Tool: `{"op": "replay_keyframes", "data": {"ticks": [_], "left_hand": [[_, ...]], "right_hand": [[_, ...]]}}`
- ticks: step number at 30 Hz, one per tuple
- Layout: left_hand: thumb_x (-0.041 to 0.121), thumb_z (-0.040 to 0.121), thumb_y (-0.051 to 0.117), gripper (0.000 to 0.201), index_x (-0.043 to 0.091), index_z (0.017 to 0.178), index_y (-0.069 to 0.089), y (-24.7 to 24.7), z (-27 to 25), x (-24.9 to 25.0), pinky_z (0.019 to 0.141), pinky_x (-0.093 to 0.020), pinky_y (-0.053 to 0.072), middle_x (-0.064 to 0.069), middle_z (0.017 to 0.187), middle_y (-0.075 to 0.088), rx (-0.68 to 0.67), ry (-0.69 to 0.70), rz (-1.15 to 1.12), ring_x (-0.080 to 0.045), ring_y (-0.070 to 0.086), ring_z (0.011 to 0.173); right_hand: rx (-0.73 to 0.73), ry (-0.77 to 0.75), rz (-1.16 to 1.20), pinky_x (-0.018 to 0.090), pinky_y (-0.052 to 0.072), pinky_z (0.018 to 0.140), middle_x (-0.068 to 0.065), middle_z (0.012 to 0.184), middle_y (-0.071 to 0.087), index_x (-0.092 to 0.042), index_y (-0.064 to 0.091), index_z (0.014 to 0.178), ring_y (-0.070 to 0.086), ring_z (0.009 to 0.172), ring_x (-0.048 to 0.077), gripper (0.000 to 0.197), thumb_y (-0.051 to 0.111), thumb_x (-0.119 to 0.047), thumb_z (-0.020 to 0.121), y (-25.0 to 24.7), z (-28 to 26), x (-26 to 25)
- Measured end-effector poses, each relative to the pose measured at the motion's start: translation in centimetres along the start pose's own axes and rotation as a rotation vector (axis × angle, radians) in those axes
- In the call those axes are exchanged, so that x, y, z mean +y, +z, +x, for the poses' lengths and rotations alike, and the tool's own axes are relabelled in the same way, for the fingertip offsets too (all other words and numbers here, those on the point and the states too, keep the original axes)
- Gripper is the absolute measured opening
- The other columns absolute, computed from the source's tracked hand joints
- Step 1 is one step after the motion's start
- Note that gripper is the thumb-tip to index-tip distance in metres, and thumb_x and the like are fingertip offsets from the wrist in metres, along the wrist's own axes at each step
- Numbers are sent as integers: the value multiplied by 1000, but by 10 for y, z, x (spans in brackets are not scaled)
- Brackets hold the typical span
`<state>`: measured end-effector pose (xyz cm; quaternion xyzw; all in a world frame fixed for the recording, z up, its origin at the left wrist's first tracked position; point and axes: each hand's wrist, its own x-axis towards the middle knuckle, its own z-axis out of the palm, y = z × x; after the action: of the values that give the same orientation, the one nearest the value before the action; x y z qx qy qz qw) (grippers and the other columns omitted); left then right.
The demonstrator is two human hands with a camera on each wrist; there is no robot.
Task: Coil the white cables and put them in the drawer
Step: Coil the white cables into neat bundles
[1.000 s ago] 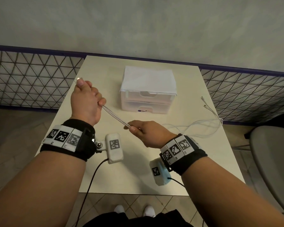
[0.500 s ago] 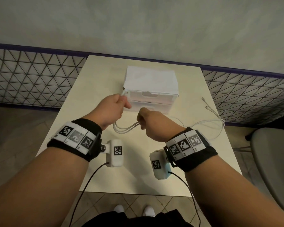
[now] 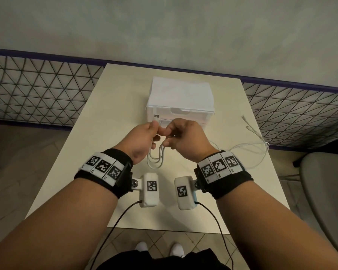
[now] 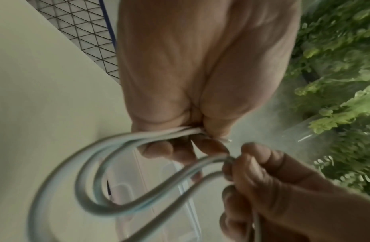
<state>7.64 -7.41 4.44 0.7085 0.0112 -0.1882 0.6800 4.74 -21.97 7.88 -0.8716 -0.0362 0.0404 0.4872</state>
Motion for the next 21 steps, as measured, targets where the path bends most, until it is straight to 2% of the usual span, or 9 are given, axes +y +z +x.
{"op": "replay_keyframes", "data": {"ticks": [2, 4, 6, 9, 11, 14, 16, 18, 21], "left_hand": [[31, 102, 31, 36, 21, 82, 59, 4, -2, -2, 76, -31, 43, 9, 70, 68, -46, 14, 9, -12, 60, 77], [29, 103, 29, 34, 20, 85, 57, 7, -4, -1, 80, -31, 48, 10, 61, 68, -67, 15, -60, -10, 65, 70], [28, 103, 28, 34, 16, 91, 57, 9, -5, 0, 78, -29, 53, 7, 60, 69, -69, -8, -138, -12, 69, 68], [26, 103, 27, 34, 10, 97, 56, 12, -6, -1, 81, -38, 56, 2, 64, 69, -89, -48, -167, -19, 71, 67], [24, 103, 26, 34, 8, 102, 55, 13, -5, -1, 78, -41, 56, -6, 70, 66, -108, -83, -161, -23, 68, 66], [30, 102, 29, 35, 10, 85, 53, 11, -5, -1, 69, -40, 55, -5, 62, 50, -167, -130, -256, -19, 56, 53], [38, 101, 31, 39, 14, 76, 49, 8, -7, -1, 70, -40, 55, -1, 58, 45, -224, -160, -328, -16, 50, 51], [43, 99, 30, 41, 16, 74, 48, 7, -9, -1, 73, -40, 54, 1, 57, 43, -266, -184, -360, -15, 49, 52], [43, 100, 28, 42, 18, 73, 48, 7, -11, -1, 73, -38, 50, 3, 57, 42, -295, -197, -345, -13, 45, 52]], "right_hand": [[-1, -21, 29, 39, 58, 72, -3, 60, 64, -27, 57, 66, 64, 59, 17, 37, 73, 6, 67, 1, 3, 0], [15, -34, 32, 43, 59, 74, 1, 64, 66, -27, 58, 66, 70, 69, 28, 38, 72, 8, 67, 1, 4, -1], [13, -39, 27, 40, 61, 71, 5, 67, 68, -24, 59, 69, 71, 71, 29, 34, 69, 9, 70, 0, 5, -1], [-6, -53, -42, 32, 58, 63, 9, 72, 68, -21, 60, 74, 68, 64, 25, 26, 63, 5, 78, -1, 8, -3], [20, -105, -184, 29, 53, 68, 7, 78, 65, -18, 64, 76, 64, 70, 23, 17, 62, -2, 80, 1, 10, -3], [88, -182, -292, 30, 49, 74, 5, 89, 61, -9, 68, 82, 61, 80, 24, 3, 65, -9, 80, 4, 11, -1], [141, -186, -318, 36, 51, 73, 8, 91, 63, -11, 66, 80, 62, 80, 27, 6, 68, -16, 79, 4, 11, 1], [178, -180, -299, 39, 53, 72, 9, 89, 64, -13, 65, 77, 63, 79, 28, 10, 71, -21, 76, 2, 11, 3], [171, -151, -249, 34, 52, 70, 7, 83, 64, -16, 64, 72, 61, 76, 23, 12, 76, -18, 70, -1, 14, 5]]}}
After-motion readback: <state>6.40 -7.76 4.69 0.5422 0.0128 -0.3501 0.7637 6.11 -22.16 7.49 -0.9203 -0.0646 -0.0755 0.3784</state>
